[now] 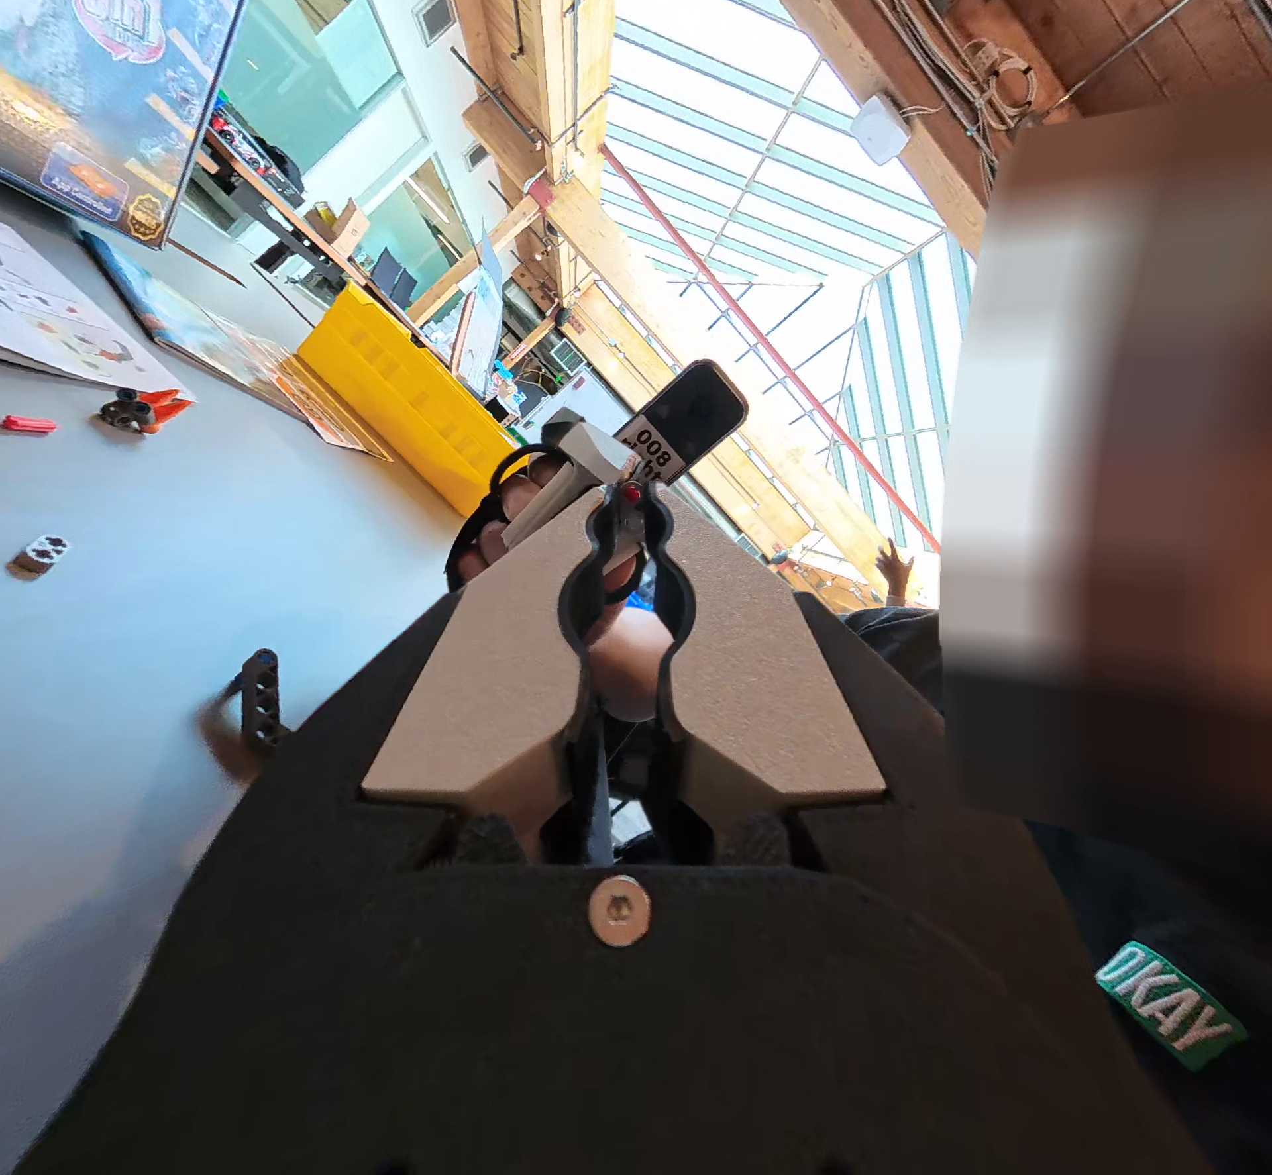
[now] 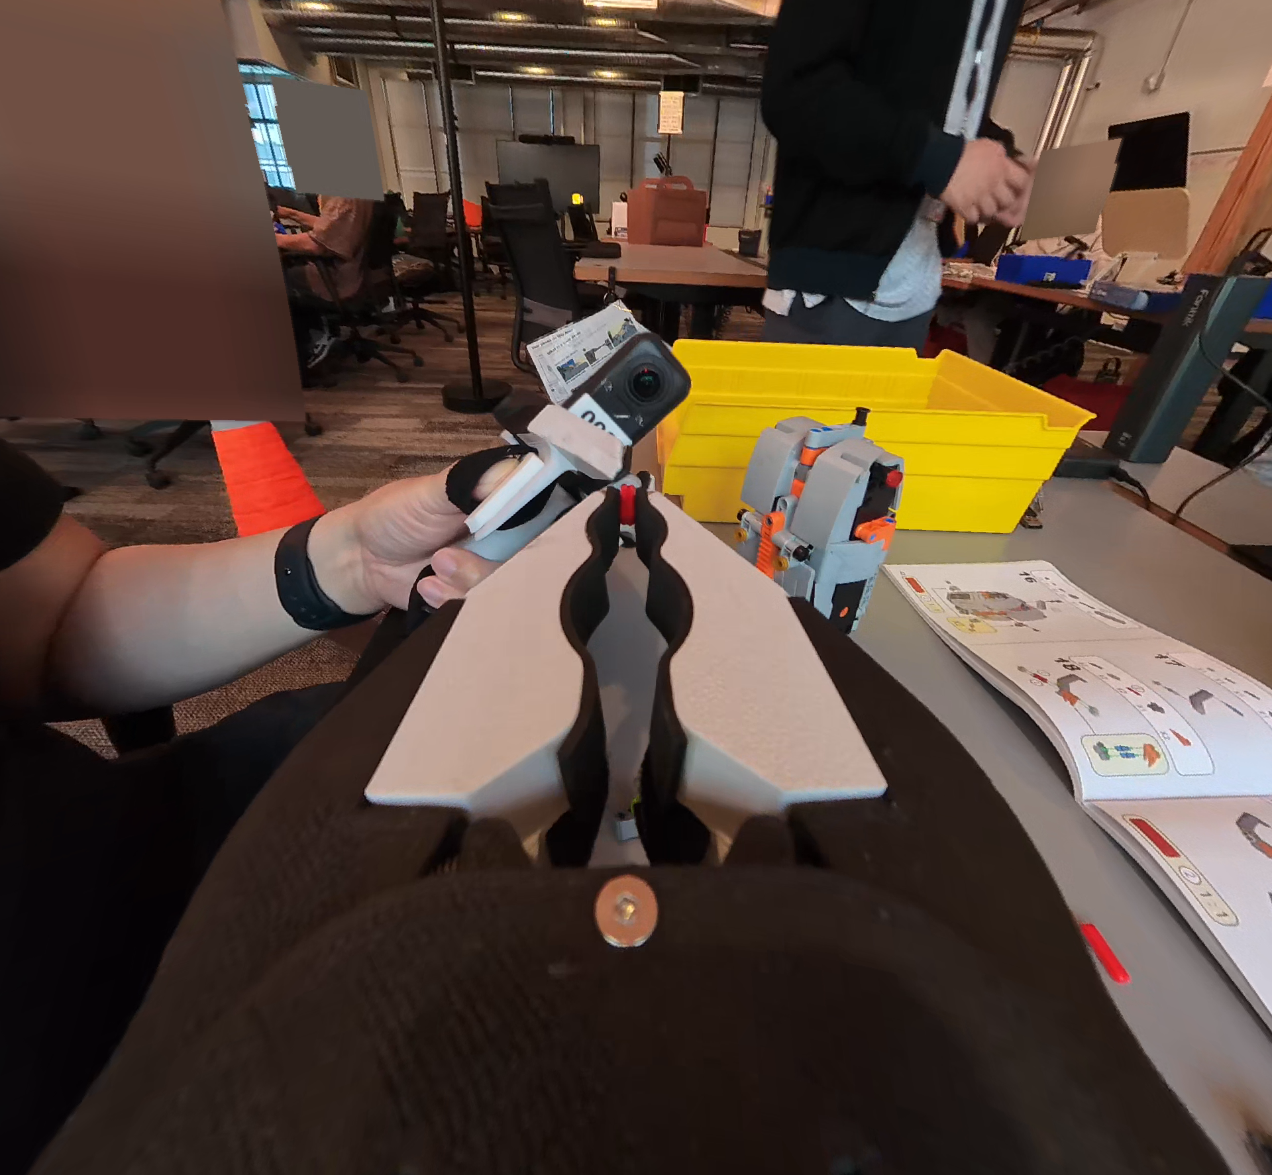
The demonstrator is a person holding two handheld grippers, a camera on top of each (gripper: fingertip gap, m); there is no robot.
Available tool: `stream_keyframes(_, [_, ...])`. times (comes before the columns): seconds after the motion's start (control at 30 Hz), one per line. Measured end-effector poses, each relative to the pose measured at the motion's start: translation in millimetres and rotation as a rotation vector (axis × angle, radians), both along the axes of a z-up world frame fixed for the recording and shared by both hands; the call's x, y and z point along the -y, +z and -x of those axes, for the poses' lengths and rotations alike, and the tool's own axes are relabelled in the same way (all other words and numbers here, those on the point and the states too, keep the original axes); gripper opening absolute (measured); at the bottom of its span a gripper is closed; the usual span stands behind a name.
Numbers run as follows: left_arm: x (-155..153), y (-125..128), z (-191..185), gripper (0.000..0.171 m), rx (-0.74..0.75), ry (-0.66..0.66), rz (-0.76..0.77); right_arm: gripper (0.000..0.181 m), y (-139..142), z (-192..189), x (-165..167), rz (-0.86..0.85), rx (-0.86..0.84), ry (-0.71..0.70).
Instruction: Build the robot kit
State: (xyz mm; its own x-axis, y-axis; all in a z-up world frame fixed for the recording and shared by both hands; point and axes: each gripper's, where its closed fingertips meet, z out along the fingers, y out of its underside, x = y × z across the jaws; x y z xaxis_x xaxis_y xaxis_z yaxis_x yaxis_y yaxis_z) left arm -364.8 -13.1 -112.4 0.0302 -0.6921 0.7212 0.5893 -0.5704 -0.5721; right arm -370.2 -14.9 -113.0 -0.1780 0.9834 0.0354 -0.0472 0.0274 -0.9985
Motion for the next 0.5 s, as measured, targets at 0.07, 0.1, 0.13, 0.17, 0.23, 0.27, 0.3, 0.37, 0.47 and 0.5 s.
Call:
stream_keyframes(0.07, [0.2,0.8,0.7,0.005,0.007,0.001,-0.003,0.003,0.6,0.4,0.4,-0.009,0.001,-0.003])
stream_keyframes(0.1, [0.1,1.0,1.1,0.005,0.004,0.005,-0.008,0.003,1.0,0.6,0.4,-0.02,0.0,-0.011])
stream_keyframes(0.13, [0.0,1.4,1.2,0.005,0.0,0.011,-0.013,0.003,1.2,0.5,0.3,-0.027,-0.001,-0.015])
stream_keyframes(0.17, [-0.3,1.2,1.1,0.005,-0.005,0.019,-0.016,0.003,0.7,0.4,-0.2,-0.03,0.002,-0.018])
stream_keyframes(0.23, [-1.6,-0.1,0.9,0.005,-0.019,0.035,-0.015,0.003,-0.2,0.2,-1.5,-0.032,0.002,-0.025])
stream_keyframes(0.27, [-1.8,-0.5,0.7,0.006,-0.02,0.035,-0.013,0.003,-0.5,0.0,-1.5,-0.029,0.004,-0.023])
stream_keyframes(0.3, [-1.9,-0.8,0.6,0.006,-0.017,0.032,-0.009,0.003,-0.5,0.0,-1.8,-0.025,0.001,-0.023])
stream_keyframes(0.37, [-1.0,-0.5,0.1,0.006,0.0,0.015,0.001,0.003,0.0,-0.5,-0.5,-0.01,-0.01,-0.014])
stream_keyframes(0.47, [0.1,0.8,-0.4,0.005,0.049,-0.019,0.023,0.003,0.8,-0.9,0.3,0.013,-0.02,0.006])
stream_keyframes(0.5, [0.2,0.7,-0.1,0.005,0.056,-0.023,0.027,0.003,0.5,-0.5,0.1,0.016,-0.019,0.006])
